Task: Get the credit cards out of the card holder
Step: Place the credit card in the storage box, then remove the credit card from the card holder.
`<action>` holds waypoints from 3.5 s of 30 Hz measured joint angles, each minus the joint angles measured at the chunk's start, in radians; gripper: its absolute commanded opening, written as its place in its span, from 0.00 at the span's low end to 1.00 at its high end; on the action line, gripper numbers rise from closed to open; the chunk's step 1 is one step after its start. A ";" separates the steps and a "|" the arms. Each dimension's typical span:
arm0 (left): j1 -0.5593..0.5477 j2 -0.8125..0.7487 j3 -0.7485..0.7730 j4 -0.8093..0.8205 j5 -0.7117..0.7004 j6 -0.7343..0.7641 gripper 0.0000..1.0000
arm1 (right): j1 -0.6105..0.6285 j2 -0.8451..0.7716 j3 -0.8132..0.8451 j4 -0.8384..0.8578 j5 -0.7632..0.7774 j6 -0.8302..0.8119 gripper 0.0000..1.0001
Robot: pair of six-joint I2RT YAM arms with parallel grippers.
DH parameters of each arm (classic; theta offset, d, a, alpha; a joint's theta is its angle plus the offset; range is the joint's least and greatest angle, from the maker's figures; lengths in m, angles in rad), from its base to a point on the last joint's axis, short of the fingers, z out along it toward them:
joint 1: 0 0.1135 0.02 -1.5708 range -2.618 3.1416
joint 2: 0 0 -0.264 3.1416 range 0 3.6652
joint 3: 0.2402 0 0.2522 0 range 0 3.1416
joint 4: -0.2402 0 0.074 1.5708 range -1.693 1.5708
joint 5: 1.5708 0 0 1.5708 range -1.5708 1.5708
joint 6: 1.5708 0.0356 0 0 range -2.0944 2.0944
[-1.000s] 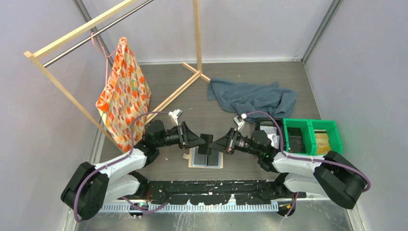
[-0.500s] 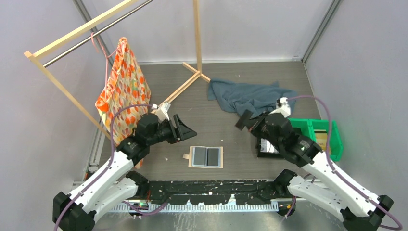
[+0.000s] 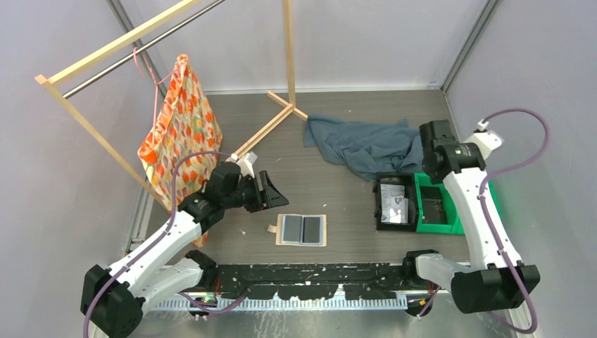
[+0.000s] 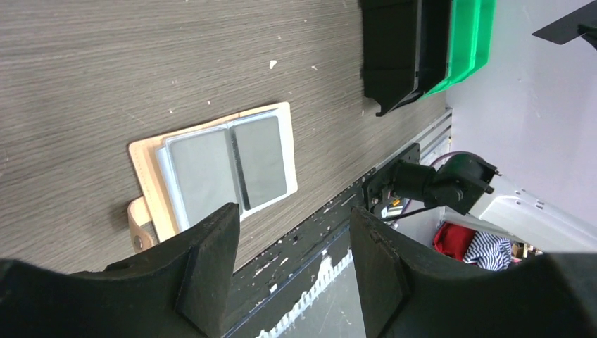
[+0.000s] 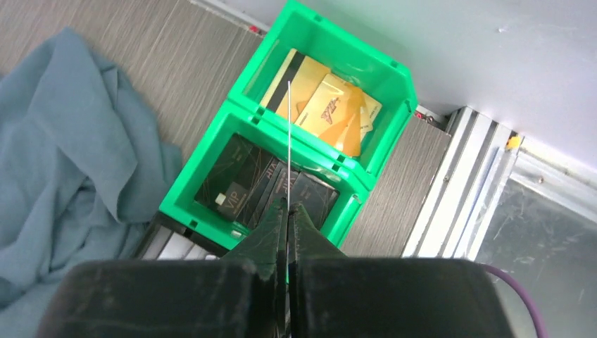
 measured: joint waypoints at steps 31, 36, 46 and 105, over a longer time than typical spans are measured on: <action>0.000 0.051 0.019 -0.001 0.039 0.006 0.59 | -0.183 0.371 -0.044 -0.276 -0.388 0.900 0.00; 0.000 0.042 0.019 -0.006 0.038 0.006 0.59 | -0.185 0.417 -0.085 -0.257 -0.414 0.915 0.01; 0.000 0.041 0.019 -0.007 0.039 0.006 0.59 | -0.200 0.521 -0.100 -0.216 -0.450 0.899 0.00; -0.001 0.338 -0.159 0.241 0.031 -0.051 0.39 | 0.911 0.117 -0.669 1.192 -0.695 0.165 0.28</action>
